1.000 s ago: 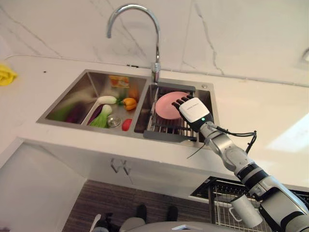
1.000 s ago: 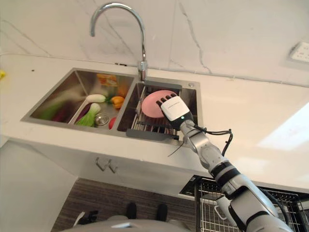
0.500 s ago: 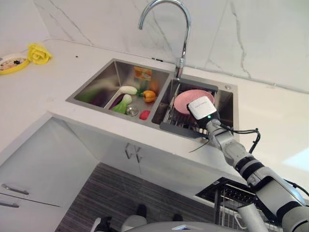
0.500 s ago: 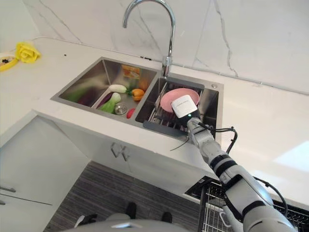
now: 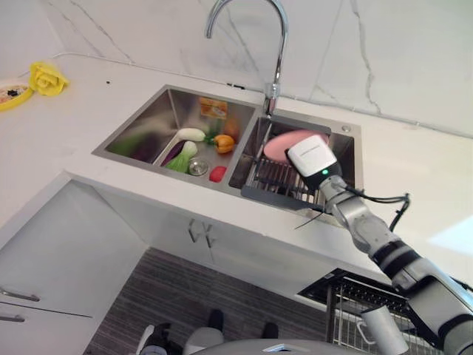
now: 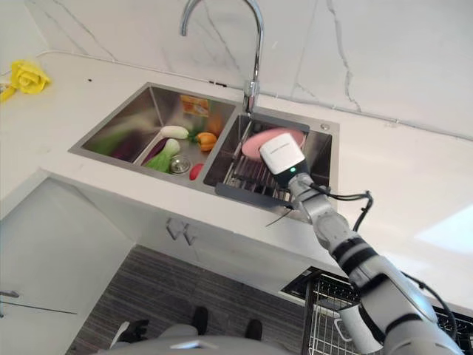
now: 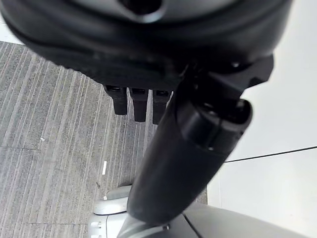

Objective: Place the dishes in the dishwasher.

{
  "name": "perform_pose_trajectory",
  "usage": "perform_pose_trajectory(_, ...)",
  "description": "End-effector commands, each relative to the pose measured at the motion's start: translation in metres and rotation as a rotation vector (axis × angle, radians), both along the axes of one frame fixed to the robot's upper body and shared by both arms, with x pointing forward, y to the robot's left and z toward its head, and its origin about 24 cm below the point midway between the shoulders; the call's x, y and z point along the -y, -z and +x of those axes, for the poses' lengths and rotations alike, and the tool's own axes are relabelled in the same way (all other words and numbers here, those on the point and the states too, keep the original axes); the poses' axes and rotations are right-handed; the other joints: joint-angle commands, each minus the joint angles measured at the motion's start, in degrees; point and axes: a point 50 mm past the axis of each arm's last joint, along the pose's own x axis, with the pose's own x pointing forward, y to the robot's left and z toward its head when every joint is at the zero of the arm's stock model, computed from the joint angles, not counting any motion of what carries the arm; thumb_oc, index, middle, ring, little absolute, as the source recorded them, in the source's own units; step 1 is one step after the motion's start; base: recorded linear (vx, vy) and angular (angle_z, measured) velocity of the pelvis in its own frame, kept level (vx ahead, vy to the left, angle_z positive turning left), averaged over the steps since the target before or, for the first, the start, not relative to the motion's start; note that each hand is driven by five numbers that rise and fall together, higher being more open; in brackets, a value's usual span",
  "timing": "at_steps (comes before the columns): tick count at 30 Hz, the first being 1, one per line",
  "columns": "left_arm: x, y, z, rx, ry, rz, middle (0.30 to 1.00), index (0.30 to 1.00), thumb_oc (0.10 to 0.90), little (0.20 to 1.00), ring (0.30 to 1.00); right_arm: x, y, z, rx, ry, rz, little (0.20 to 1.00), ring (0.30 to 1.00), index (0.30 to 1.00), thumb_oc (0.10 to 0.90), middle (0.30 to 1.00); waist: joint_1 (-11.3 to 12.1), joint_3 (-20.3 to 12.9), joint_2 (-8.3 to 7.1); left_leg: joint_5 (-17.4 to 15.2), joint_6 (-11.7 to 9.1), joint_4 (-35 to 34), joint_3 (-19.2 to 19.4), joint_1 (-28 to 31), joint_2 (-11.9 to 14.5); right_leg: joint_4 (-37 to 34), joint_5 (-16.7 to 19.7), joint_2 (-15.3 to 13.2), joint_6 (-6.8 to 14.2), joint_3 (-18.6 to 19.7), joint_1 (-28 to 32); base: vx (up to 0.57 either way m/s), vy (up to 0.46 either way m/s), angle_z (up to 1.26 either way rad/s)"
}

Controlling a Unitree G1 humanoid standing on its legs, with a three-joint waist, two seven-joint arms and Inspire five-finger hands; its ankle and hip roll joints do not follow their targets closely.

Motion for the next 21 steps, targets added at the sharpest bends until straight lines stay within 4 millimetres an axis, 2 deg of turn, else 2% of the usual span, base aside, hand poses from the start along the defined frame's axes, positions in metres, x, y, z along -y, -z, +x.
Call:
perform_pose_trajectory(1,0.003,-0.005,0.030,0.068,0.061,0.031,0.900,0.900,0.800,0.900,0.900,-0.005,-0.114,-0.003,0.552,-0.096,0.214,0.300,0.300,0.300,0.400,0.300,0.5,-1.8,-3.07,-4.6,0.7,0.5,0.5,3.8,-2.9,0.9,-3.1,-4.8,5.7,0.8,4.1,-0.01,0.009,-0.05)
perform_pose_trajectory(3,0.002,-0.005,0.030,0.069,0.062,0.036,0.900,0.900,0.800,0.900,0.900,-0.006,-0.121,-0.013,0.590,-0.135,0.250,0.300,0.300,0.300,0.400,0.300,0.3,-1.9,-3.00,-4.7,0.7,0.5,0.9,4.0,-2.8,0.9,-3.1,-4.8,5.7,1.1,4.1,-0.01,0.004,-0.13)
perform_pose_trajectory(5,0.001,-0.006,0.030,0.069,0.050,0.042,0.900,0.900,0.800,0.900,0.900,-0.010,-0.133,-0.034,0.656,-0.220,0.300,0.300,0.300,0.300,0.400,0.300,-1.0,-2.0,-2.71,-4.8,0.7,0.5,1.5,4.3,-2.8,1.0,-3.2,-4.8,5.7,1.7,4.0,-0.01,0.014,-0.13)
perform_pose_trajectory(7,0.000,-0.006,0.030,0.073,0.046,0.045,0.900,0.900,0.800,0.900,0.900,-0.008,-0.135,-0.042,0.673,-0.239,0.312,0.300,0.300,0.300,0.400,0.300,-1.3,-2.0,-2.64,-4.9,0.7,0.5,1.7,4.5,-2.7,1.0,-3.2,-4.7,5.7,2.0,4.0,0.00,0.010,-0.11)
perform_pose_trajectory(9,0.000,-0.006,0.029,0.069,0.040,0.041,0.900,0.900,0.800,0.900,0.900,-0.007,-0.140,-0.061,0.694,-0.304,0.339,0.300,0.300,0.300,0.400,0.300,-2.7,-2.2,-2.42,-5.0,0.6,0.5,2.4,4.8,-2.7,0.9,-3.1,-4.6,5.7,2.7,3.9,0.00,0.006,-0.10)
perform_pose_trajectory(10,0.000,-0.006,0.029,0.069,0.041,0.042,0.900,0.900,0.800,0.900,0.900,-0.007,-0.140,-0.061,0.694,-0.304,0.339,0.300,0.300,0.300,0.400,0.300,-2.7,-2.2,-2.42,-5.0,0.6,0.5,2.4,4.8,-2.7,0.9,-3.1,-4.6,5.7,2.7,3.9,0.01,0.005,-0.07)
perform_pose_trajectory(11,-0.001,-0.005,0.025,0.059,0.040,0.036,0.900,0.900,0.800,0.900,0.900,-0.006,-0.141,-0.074,0.700,-0.342,0.337,0.300,0.300,0.300,0.400,0.300,-4.0,-2.2,-2.28,-5.1,0.6,0.5,2.9,5.0,-2.6,0.9,-3.1,-4.5,5.7,3.3,3.8,0.00,0.000,-0.15)
perform_pose_trajectory(13,-0.002,-0.005,0.024,0.058,0.040,0.038,0.900,0.900,0.800,0.900,0.900,-0.002,-0.142,-0.080,0.709,-0.339,0.325,0.300,0.300,0.300,0.400,0.300,-4.4,-2.3,-2.19,-5.2,0.7,0.5,3.3,5.1,-2.5,0.9,-3.0,-4.4,5.7,3.7,3.6,-0.01,0.002,-0.20)
perform_pose_trajectory(15,-0.003,-0.005,0.020,0.054,0.040,0.032,0.900,0.900,0.800,0.900,0.900,0.011,-0.141,-0.094,0.725,-0.318,0.268,0.300,0.300,0.300,0.400,0.300,-6.7,-1.8,-1.88,-5.3,0.8,0.5,4.7,5.3,-2.4,1.0,-2.5,-4.0,6.1,6.0,2.5,-0.03,0.009,-0.25)
perform_pose_trajectory(16,-0.003,-0.005,0.020,0.053,0.043,0.031,0.900,0.900,0.800,0.900,0.900,0.011,-0.141,-0.095,0.724,-0.315,0.267,0.300,0.300,0.300,0.400,0.300,-6.3,-1.9,-1.85,-5.3,0.8,0.5,4.9,5.3,-2.4,1.0,-2.4,-4.0,6.1,6.2,2.4,-0.04,0.021,-0.44)
perform_pose_trajectory(17,-0.004,-0.005,0.020,0.063,0.040,0.024,0.900,0.900,0.800,0.900,0.900,0.027,-0.140,-0.102,0.715,-0.265,0.222,0.300,0.300,0.300,0.400,0.300,-8.4,-1.4,-1.77,-5.4,0.9,0.5,6.4,5.1,-2.3,1.1,-1.7,-3.8,6.4,7.9,1.1,-0.02,0.021,-0.43)
perform_pose_trajectory(18,-0.004,-0.005,0.020,0.062,0.043,0.023,0.900,0.900,0.800,0.900,0.900,0.027,-0.140,-0.103,0.714,-0.263,0.221,0.300,0.300,0.300,0.400,0.300,-8.1,-1.5,-1.71,-5.4,0.9,0.5,6.5,5.1,-2.3,1.1,-1.7,-3.8,6.4,8.1,1.0,0.00,0.055,-0.44)
perform_pose_trajectory(19,-0.005,-0.006,0.021,0.071,0.046,0.014,0.900,0.900,0.800,0.900,0.900,0.040,-0.140,-0.110,0.727,-0.212,0.199,0.300,0.300,0.300,0.400,0.300,-10.3,-1.1,-1.56,-6.4,1.2,0.5,8.0,5.4,-2.1,1.2,-1.9,-3.5,6.8,9.9,0.3,0.02,0.039,-0.36)
perform_pose_trajectory(20,-0.004,-0.006,0.021,0.070,0.050,0.014,0.900,0.900,0.800,0.900,0.900,0.041,-0.140,-0.112,0.726,-0.209,0.198,0.300,0.300,0.300,0.400,0.300,-9.9,-1.2,-1.53,-6.4,1.2,0.5,8.2,5.4,-2.1,1.2,-1.8,-3.4,6.8,10.2,0.2,0.01,0.059,-0.66)
perform_pose_trajectory(21,-0.005,-0.006,0.021,0.072,0.057,0.010,0.900,0.900,0.800,0.900,0.900,0.050,-0.139,-0.116,0.716,-0.170,0.171,0.300,0.300,0.300,0.400,0.300,-10.8,-1.1,-1.50,-6.7,1.4,0.5,9.6,5.4,-2.0,1.3,-1.4,-3.2,7.1,11.6,-0.7,-0.03,0.067,-0.77)
